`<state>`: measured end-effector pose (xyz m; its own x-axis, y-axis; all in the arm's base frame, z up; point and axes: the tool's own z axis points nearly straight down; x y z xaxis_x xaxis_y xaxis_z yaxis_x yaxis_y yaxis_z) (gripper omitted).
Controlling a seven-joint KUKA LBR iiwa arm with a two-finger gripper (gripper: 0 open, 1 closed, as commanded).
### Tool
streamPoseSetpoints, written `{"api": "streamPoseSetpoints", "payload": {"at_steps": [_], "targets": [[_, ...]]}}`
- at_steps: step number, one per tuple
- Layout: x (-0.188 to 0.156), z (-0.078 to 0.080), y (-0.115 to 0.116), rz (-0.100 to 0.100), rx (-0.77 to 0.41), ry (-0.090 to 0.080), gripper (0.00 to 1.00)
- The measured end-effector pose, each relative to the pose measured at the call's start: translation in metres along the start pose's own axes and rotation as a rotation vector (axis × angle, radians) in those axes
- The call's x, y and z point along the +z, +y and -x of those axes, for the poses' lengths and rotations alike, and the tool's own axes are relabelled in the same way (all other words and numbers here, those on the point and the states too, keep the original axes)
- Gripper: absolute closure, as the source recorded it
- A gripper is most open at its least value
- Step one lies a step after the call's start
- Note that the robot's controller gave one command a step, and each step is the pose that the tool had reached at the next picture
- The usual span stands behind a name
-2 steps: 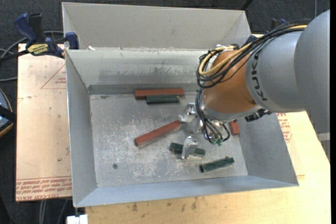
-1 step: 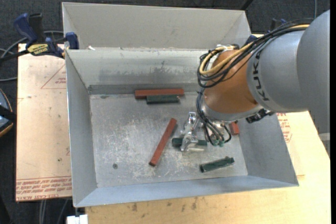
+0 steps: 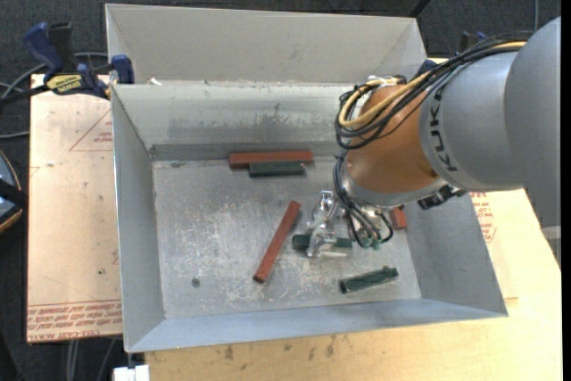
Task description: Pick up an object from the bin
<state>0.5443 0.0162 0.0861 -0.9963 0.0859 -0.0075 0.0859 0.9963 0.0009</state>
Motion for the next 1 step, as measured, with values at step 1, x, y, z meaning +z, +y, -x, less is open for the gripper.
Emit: {"api": "streamPoseSetpoints", "payload": {"at_steps": [1], "targets": [[-0.0029, -0.0014, 0.0000, 0.000, 0.000, 0.006, 1.00]]}}
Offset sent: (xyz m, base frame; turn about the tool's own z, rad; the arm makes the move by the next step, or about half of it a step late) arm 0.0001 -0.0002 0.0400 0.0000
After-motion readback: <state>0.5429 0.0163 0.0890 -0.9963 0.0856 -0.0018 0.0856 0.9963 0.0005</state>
